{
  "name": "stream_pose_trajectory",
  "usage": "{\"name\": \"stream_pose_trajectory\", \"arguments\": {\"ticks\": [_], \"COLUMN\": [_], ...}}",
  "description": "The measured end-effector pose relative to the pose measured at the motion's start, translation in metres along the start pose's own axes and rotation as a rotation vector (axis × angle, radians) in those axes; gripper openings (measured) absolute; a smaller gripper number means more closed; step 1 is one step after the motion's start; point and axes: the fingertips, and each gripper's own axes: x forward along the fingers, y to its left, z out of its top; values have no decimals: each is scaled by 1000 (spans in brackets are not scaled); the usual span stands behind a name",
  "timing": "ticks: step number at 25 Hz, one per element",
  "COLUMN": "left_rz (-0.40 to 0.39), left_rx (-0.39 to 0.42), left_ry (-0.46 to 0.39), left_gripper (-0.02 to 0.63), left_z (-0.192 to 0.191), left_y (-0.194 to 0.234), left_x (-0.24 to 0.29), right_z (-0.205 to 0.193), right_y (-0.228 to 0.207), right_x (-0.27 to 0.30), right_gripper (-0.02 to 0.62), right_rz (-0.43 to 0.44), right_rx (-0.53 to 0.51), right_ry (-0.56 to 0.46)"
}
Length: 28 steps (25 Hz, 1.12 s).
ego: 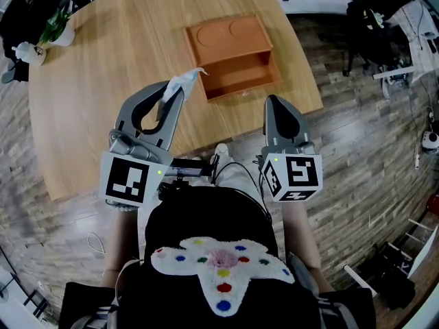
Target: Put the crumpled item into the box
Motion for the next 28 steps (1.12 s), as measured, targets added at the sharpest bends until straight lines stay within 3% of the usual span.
{"name": "stream_pose_trajectory", "arguments": {"ticks": [13,28], "left_rz": [-80,-221], "left_rx": [-24,7], "left_ry": [17,123], "left_gripper": [51,51], "left_z": [-12,-59], "left_y": [-8,-37], "left_x": [43,128], "right_z": [-6,-29], "right_y": [-15,-45], "right_x": [-5,-22], "right_gripper": [9,9], "right_rz": [-43,-106], "right_rx": [32,42], "right_ry": [15,76]}}
